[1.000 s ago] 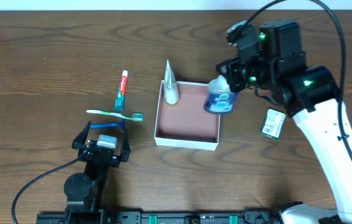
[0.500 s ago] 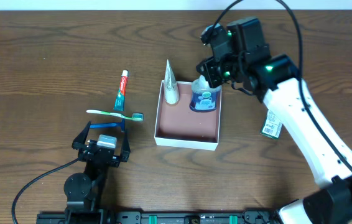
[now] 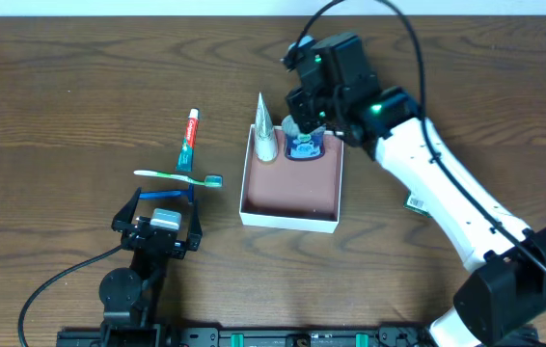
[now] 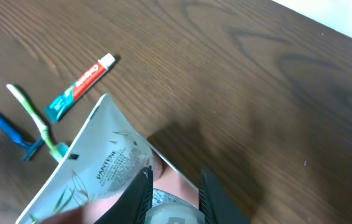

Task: Pack container
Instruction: 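Carry the soap bottle left and lower it into the box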

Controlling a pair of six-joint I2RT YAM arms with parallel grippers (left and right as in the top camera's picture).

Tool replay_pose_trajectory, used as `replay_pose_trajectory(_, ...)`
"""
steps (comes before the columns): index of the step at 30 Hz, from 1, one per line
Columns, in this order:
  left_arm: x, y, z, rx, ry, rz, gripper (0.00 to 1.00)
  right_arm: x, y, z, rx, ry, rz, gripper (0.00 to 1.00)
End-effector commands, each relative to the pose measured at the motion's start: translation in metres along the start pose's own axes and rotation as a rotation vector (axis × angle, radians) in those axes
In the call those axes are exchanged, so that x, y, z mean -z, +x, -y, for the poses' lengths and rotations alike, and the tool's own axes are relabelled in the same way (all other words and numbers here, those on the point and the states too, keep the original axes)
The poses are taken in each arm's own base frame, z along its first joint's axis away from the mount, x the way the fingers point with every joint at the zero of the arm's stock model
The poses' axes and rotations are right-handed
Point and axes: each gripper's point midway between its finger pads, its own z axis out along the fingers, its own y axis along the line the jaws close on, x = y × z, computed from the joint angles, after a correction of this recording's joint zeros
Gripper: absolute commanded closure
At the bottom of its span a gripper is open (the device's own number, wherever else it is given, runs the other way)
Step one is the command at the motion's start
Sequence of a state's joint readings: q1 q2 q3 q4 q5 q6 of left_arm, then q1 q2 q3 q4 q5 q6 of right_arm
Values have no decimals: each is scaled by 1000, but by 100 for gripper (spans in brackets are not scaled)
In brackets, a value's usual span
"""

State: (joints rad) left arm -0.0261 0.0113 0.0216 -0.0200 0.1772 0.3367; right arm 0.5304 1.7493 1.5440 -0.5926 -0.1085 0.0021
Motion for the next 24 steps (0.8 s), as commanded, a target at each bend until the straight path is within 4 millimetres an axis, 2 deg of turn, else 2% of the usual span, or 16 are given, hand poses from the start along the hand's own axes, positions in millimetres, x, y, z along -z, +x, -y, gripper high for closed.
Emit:
replay_pose_trajectory(1, -1, 15, 5, 16, 21, -45, 2, 3, -13, -3, 56, 94, 37, 95)
replay_pose_trajectory(11, -1, 15, 5, 16, 21, -45, 2, -8, -12, -8, 43, 195, 89, 98)
replay_pose_trajectory(19, -1, 15, 5, 16, 21, -45, 2, -27, 8, -6, 10, 192, 96, 98)
replay_pose_trajectory(24, -1, 15, 5, 16, 21, -45, 2, -31, 10, -6, 9, 191, 110, 98)
